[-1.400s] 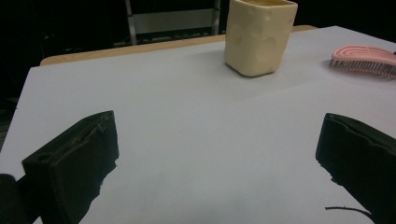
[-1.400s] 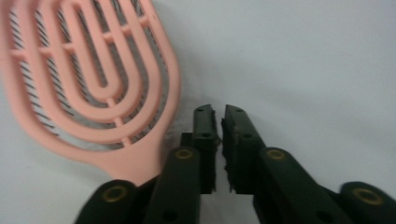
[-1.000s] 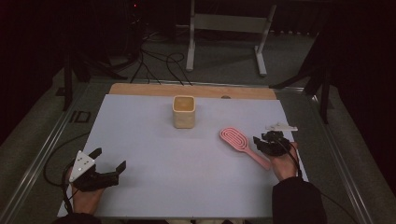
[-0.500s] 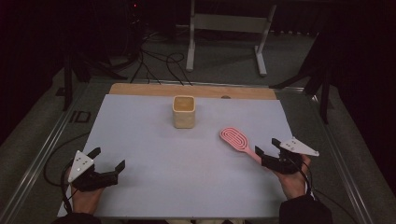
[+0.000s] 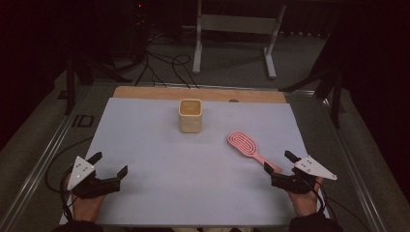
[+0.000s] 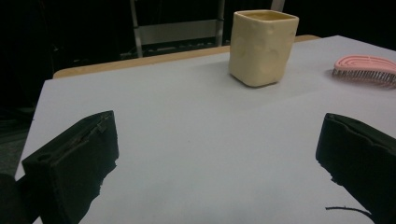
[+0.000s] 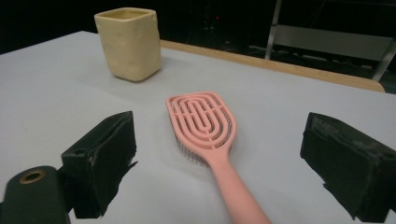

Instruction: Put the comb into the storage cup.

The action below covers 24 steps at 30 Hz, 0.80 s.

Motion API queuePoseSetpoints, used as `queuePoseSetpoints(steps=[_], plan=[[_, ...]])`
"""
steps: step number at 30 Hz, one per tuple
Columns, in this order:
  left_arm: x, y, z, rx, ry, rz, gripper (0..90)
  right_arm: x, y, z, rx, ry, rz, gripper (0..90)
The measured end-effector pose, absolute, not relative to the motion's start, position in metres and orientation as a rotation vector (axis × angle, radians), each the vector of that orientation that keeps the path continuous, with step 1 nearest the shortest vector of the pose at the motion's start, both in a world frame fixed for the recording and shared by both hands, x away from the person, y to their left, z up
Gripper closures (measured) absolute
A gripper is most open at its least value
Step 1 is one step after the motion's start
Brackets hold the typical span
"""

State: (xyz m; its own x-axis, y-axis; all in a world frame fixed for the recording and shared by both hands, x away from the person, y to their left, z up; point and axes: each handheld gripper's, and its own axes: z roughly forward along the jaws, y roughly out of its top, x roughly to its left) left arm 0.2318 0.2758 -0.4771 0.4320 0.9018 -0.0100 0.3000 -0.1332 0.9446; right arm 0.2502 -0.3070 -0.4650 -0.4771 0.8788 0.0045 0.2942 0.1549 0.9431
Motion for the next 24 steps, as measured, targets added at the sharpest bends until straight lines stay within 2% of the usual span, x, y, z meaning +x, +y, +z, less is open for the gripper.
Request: queuePoseSetpoints(steps=[8, 24], plan=[[0.2287, 0.2778, -0.4758, 1.67, 1.016, 0.744, 0.0, 0.2414, -0.3095, -0.4687, 1.125, 1.839, 1.356, 10.3], [0.2294, 0.2731, -0.4795, 1.695, 1.004, 0.734, 0.0, 0.246, -0.3135, -0.4734, 1.166, 1.863, 1.357, 10.2]])
